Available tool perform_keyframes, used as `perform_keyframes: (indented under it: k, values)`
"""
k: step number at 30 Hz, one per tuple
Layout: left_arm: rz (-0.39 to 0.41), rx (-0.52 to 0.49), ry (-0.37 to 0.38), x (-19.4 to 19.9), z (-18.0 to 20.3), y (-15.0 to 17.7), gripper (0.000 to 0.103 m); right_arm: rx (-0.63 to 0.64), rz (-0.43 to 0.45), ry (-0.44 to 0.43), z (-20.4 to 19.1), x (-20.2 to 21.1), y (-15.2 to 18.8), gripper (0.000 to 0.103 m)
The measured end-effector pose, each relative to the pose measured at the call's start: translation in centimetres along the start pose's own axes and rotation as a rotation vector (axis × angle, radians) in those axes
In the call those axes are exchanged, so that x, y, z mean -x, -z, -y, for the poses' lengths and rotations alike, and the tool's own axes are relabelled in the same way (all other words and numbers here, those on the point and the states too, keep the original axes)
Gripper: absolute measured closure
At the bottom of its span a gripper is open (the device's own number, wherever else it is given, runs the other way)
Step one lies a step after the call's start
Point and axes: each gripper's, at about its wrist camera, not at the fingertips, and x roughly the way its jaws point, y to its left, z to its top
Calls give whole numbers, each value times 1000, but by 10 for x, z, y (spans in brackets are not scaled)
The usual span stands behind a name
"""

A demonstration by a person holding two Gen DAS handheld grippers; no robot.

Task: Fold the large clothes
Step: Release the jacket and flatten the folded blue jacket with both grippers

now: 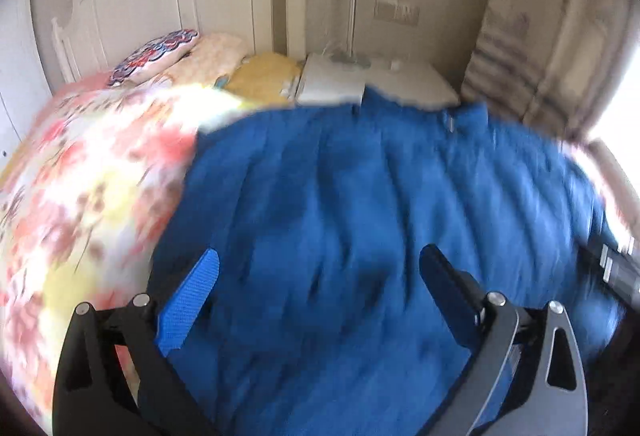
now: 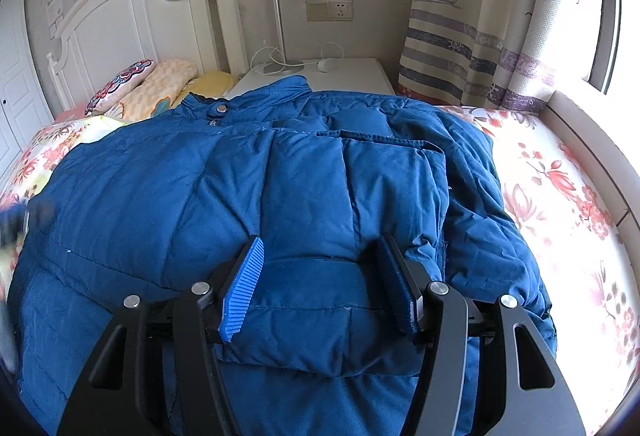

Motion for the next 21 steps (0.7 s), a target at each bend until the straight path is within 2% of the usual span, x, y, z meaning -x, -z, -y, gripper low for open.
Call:
perform_keyframes:
  k: [2,4,6,8,10,12,13,14,16,17,19,21]
  values:
    - [-45,-52,-18,-4,2,27,2,2,0,3,0,0,0,46]
    - [-100,-30,35,-16,-4,35,2,5,-1,9,0,-1,0,46]
    - [-109,10,65,-19,-11,35,2,11,0,16,-2,-1,0,46]
    - [-108,-8,47,-21,-8,35,2,19,-2,21,-3,-1,0,44]
    - [-103,-17,36,-19,-6,37,2,18,-4,-4,-2,0,0,39]
    - [-105,-5,51,-22,-10,37,2,-17,-8,-28,2,10,0,38]
    - [-103,-2,55,-21,-10,38,2,-35,9,-23,2,20,1,38]
    - [-102,-2,55,-20,-11,39,2,-49,69,-32,-1,41,5,38]
    - [-102,-5,52,-22,-11,37,2,-13,130,-53,-14,62,11,38]
    - [-103,-5,53,-22,-12,36,2,36,131,-33,-25,67,15,35]
    - [-102,-3,54,-22,-10,37,2,131,67,10,-42,54,26,32]
    - [-100,-3,55,-22,-10,38,2,188,-87,68,-50,15,39,30]
